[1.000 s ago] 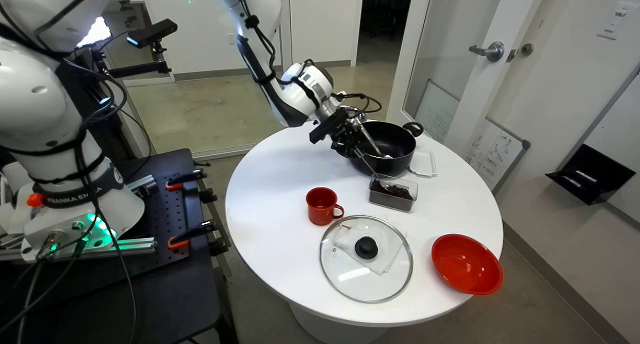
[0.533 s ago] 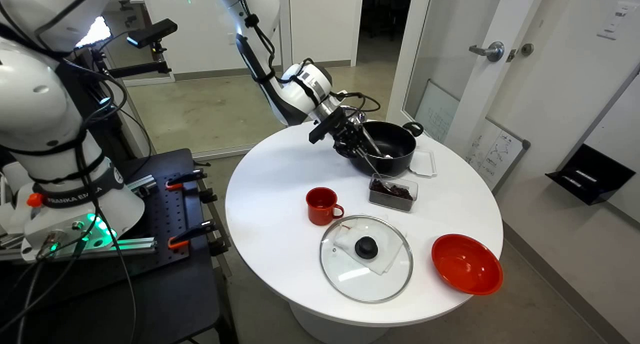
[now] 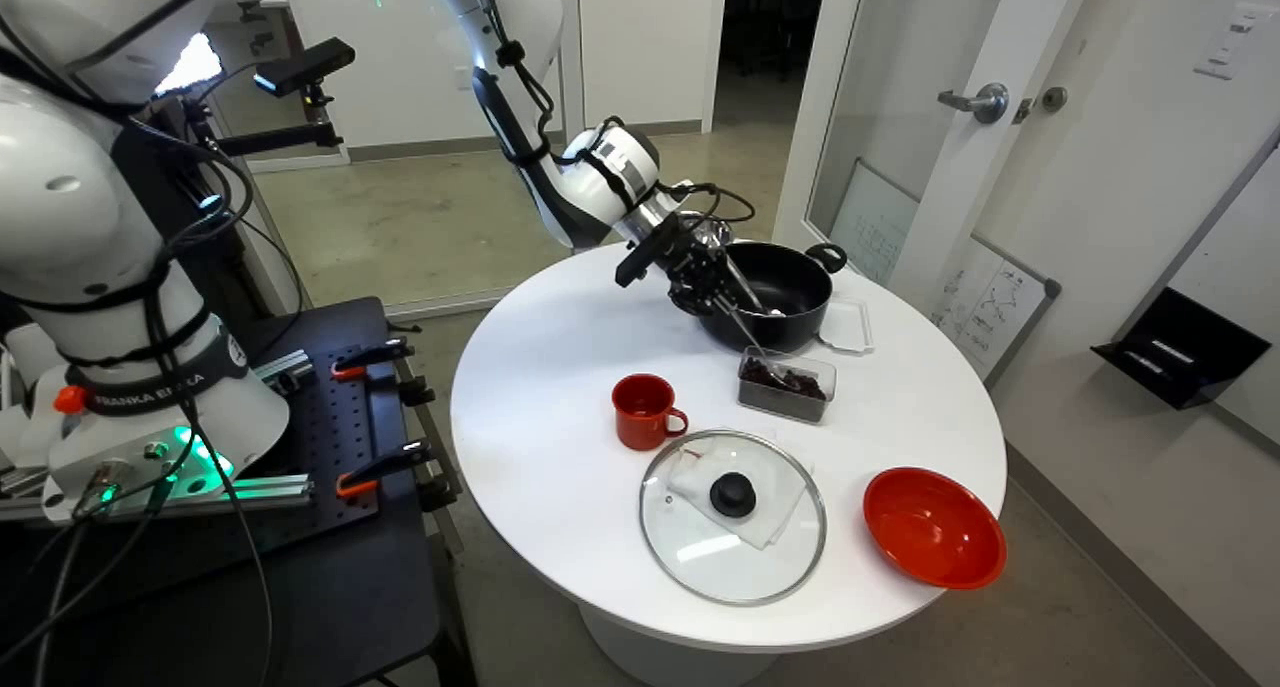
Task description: Pick up the spoon from cup, then put it back in the cup
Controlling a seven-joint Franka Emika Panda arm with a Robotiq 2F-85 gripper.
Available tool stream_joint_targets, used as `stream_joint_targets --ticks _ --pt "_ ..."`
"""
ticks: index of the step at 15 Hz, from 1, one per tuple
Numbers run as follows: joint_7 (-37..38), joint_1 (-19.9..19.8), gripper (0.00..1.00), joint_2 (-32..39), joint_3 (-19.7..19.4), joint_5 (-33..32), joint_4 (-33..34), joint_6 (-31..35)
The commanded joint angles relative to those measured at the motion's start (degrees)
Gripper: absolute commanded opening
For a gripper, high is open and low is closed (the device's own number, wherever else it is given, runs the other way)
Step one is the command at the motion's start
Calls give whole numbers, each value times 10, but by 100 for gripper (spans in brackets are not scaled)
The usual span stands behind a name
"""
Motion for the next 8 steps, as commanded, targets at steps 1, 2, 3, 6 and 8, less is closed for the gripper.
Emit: stream_joint_targets --ticks 1,2,3,6,8 --pt "20 -46 1 -17 59 -33 -5 -52" --pt "21 -55 1 -17 71 -35 -5 -61" --pt "24 -62 1 -17 81 -38 -5 -69" --pt "34 -75 1 -18 103 -46 -5 -87" --pt "48 -78 1 -20 111 -57 -5 -98"
